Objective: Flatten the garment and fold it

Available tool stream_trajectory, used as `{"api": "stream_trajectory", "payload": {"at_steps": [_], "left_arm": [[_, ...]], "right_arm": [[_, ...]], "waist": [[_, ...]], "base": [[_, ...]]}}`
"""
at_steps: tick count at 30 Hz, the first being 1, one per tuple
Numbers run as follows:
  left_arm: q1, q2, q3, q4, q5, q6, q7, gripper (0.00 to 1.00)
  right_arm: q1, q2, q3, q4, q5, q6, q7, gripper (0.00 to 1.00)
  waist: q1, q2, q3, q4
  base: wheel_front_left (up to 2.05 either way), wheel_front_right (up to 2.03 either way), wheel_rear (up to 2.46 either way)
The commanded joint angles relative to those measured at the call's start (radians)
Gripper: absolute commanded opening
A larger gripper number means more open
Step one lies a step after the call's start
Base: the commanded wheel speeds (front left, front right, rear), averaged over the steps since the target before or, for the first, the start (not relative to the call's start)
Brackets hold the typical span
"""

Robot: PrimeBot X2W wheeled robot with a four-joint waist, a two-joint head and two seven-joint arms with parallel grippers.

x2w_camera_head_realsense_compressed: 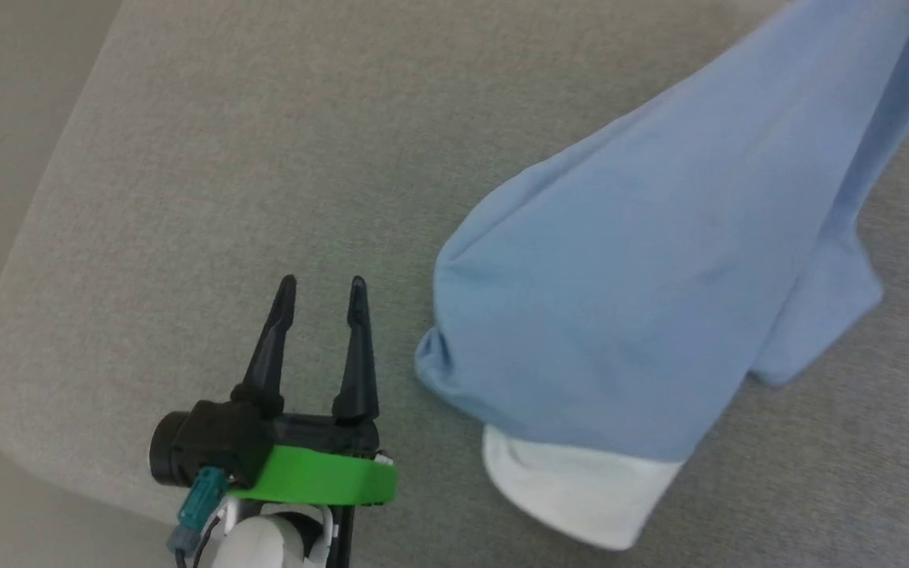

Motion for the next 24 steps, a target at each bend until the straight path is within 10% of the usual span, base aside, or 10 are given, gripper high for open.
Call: {"api": "stream_trajectory", "payload": {"at_steps": [1,5,6,7,8,16,24], "left_arm": [[-0.024,-0.006,-0.008,0.006,-0.011,-0.006,-0.005,1.0],[-0.057,-0.007,-0.054,0.018,-0.042,0.0,-0.005,1.0],[-0.064,-0.007,-0.061,0.02,-0.047,0.003,-0.005,1.0],[-0.071,-0.007,-0.068,0.022,-0.052,0.006,-0.005,1.0],[-0.08,-0.007,-0.075,0.025,-0.057,0.009,-0.005,1.0],[-0.114,-0.007,-0.076,0.038,-0.055,0.02,-0.005,1.0],[-0.078,-0.007,-0.021,0.045,-0.018,0.011,-0.005,1.0]], "right_arm": [[-0.041,-0.008,0.031,0.023,-0.013,-0.002,-0.029,0.0],[-0.138,0.001,0.089,0.163,-0.055,-0.002,-0.138,0.0],[-0.14,0.006,0.097,0.191,-0.061,-0.002,-0.15,0.25],[-0.139,0.013,0.105,0.225,-0.066,-0.002,-0.161,0.89],[-0.134,0.02,0.104,0.259,-0.069,-0.002,-0.167,1.0],[-0.08,0.073,0.064,0.347,-0.028,-0.002,-0.217,1.0],[0.111,0.043,-0.016,0.16,0.119,-0.002,-0.223,1.0]], "waist": [[0.0,0.0,0.056,0.061],[0.0,0.0,0.097,0.111],[0.0,0.0,0.102,0.115],[0.0,0.0,0.108,0.117],[0.0,0.0,0.112,0.116],[0.0,0.0,0.095,0.065],[0.0,0.0,0.005,-0.017]], "base": [[0.0,0.0,0.0],[0.0,0.0,0.0],[0.0,0.0,0.0],[0.0,0.0,0.0],[0.0,0.0,0.0],[0.0,0.0,0.0],[0.0,0.0,0.0]]}}
